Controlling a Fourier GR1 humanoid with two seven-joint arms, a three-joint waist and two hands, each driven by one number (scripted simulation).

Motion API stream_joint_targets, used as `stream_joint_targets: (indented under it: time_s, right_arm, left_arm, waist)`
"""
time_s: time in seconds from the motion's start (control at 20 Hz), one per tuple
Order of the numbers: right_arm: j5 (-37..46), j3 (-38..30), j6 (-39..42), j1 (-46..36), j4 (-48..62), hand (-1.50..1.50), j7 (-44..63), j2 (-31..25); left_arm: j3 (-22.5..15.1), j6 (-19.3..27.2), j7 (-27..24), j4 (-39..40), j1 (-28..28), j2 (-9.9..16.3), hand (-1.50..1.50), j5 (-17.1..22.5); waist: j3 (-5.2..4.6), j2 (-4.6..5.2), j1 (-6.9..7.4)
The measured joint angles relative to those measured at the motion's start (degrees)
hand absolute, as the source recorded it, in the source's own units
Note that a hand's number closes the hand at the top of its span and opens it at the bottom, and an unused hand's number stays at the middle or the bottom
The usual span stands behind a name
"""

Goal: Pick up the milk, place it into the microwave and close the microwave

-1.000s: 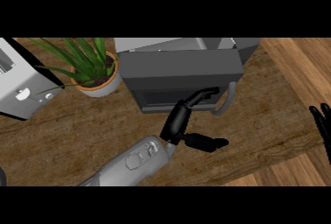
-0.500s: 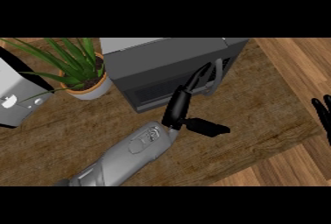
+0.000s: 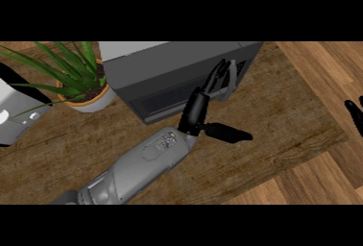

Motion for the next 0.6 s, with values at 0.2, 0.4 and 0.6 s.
stream_joint_targets:
  time_s: [0.2,0.4,0.6]
  right_arm:
    - [-1.2,-0.3,0.2,-1.1,0.0,-1.5,0.9,-0.9]
    - [-2.5,-0.7,0.2,-1.8,0.3,-1.5,1.9,-1.8]
    - [-3.6,-0.9,0.3,-2.4,0.5,-1.5,2.6,-2.4]
  left_arm:
    - [-0.4,0.4,-1.5,0.8,-0.5,0.2,-1.5,1.4]
    - [-0.7,0.9,-3.2,1.4,-0.6,0.4,-1.5,2.7]
    - [-1.0,1.3,-4.8,1.8,-0.7,0.5,-1.5,3.8]
  waist:
    - [0.01,0.11,-0.61]
    - [0.0,0.12,-1.15]
    - [0.04,0.19,-1.58]
